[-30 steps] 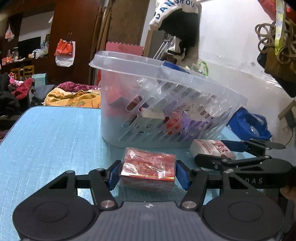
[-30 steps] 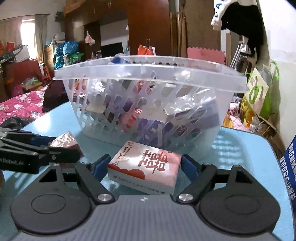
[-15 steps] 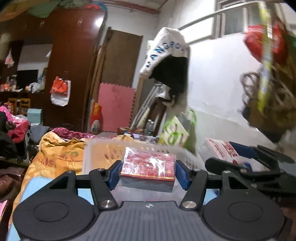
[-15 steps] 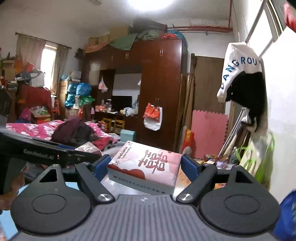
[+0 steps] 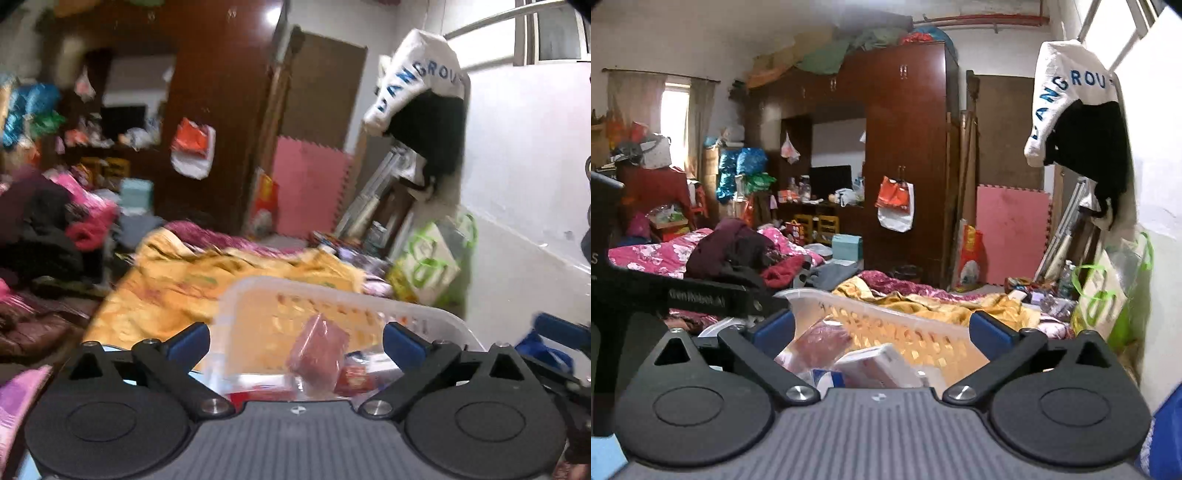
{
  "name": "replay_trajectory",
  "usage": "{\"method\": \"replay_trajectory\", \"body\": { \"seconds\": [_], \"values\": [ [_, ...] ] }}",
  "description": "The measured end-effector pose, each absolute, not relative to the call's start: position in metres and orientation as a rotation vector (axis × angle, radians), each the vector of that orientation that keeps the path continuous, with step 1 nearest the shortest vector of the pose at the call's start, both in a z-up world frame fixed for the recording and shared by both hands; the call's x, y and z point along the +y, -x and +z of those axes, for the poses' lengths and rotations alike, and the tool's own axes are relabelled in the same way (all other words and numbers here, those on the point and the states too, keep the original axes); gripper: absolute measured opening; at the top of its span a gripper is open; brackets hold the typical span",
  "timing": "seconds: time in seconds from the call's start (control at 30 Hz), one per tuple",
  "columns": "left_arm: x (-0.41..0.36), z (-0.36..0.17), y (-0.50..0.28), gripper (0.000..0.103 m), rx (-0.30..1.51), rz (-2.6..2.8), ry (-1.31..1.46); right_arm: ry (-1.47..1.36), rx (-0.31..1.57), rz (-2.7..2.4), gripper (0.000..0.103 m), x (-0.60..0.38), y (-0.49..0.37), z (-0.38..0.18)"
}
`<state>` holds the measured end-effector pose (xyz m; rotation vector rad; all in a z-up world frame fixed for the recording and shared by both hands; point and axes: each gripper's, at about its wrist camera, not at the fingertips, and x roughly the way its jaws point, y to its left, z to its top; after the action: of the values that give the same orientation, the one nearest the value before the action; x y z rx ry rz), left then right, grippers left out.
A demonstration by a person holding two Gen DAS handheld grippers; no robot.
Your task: Organize objects
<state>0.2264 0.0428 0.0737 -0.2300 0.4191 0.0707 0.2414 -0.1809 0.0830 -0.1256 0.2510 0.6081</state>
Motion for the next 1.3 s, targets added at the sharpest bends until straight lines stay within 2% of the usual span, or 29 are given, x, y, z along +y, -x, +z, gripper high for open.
{"method": "replay_trajectory", "body": {
  "seconds": [0.23, 0.8, 1.3],
  "values": [
    [0.04, 0.083, -0.177, 0.101, 0.305, -0.016, 0.196, 0.202, 0.302, 0.505, 0.103, -0.195, -0.208, 0.073],
    [-0.013, 0.067, -0.153, 0.102, 0.318, -0.026, 0.04, 0.116, 0.298, 0.389, 0.103, -0.219, -0.189, 0.05],
    [-0.024, 0.057, -0.155, 0.102, 0.378, -0.048, 0.003, 0.074, 0.306, 0.379, 0.103, -0.225, -0.189, 0.043]
  ]
}}
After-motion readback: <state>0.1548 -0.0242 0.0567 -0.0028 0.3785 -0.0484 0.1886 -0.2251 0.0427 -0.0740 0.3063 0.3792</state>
